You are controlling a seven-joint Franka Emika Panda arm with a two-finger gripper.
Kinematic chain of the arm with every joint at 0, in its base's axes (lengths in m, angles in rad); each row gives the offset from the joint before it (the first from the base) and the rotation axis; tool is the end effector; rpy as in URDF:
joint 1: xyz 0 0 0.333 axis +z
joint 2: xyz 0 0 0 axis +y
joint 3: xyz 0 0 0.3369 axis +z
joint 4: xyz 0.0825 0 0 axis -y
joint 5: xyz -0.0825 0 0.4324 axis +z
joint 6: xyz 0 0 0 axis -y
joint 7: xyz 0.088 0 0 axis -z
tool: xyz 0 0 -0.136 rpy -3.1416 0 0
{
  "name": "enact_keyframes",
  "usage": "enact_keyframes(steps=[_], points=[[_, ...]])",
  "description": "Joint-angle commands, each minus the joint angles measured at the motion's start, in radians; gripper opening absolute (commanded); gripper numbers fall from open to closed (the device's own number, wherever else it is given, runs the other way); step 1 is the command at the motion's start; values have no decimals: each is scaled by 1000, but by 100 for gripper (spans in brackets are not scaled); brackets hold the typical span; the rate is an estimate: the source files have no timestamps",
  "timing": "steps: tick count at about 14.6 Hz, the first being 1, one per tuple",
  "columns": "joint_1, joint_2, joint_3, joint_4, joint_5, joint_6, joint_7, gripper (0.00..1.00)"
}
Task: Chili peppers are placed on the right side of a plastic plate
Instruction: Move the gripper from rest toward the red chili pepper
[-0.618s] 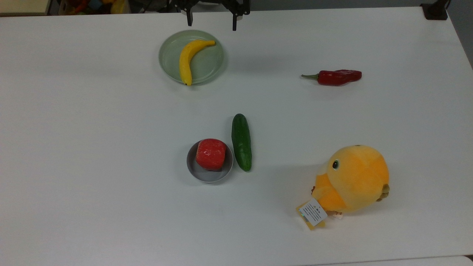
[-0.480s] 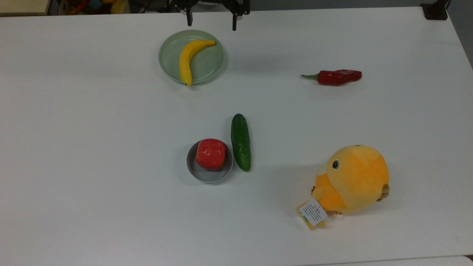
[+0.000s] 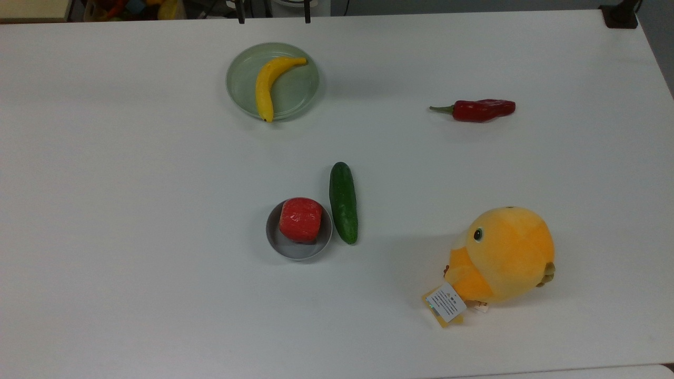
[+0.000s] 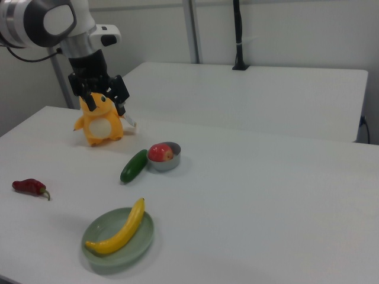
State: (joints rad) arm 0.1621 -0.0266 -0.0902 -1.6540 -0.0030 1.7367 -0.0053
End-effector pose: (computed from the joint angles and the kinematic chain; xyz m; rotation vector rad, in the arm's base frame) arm 0.6107 0.0430 0.6042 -3.1315 -0.1213 -0.1712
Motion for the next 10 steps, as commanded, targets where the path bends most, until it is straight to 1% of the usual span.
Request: enact_keyframes(steps=[1,3,6,8,10], points=[[8,-12,-3,-6,30,-23,13,100],[11,-7,1,-7,61,-22,16,100],[22,2,16,-18,66,-9,50,100],[30,13,47,-20,66,-9,85,100],[31,31,99,-30,67,-8,125,100]])
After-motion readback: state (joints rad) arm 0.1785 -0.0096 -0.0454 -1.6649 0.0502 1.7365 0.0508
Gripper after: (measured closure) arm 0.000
